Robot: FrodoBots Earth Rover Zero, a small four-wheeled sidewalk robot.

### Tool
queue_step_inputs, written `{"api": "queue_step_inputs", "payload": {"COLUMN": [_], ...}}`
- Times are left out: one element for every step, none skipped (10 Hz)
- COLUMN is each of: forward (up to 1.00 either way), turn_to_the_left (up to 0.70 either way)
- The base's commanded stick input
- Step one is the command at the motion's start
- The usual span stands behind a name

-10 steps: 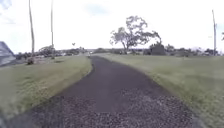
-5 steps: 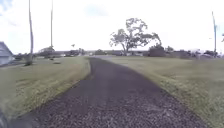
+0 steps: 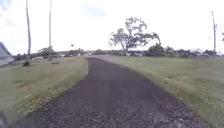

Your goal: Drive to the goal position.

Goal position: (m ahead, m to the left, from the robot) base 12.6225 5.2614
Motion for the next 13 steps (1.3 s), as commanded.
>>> {"api": "queue_step_inputs", "payload": {"forward": [0.5,0.5,0.5,0.5,0.5,0.5,0.5,0.5,0.5,0.5,0.5,0.5,0.5], "turn_to_the_left": [0.0,0.0,0.0,0.0,0.0,0.0,0.0,0.0,0.0,0.0,0.0,0.0,0.0]}}
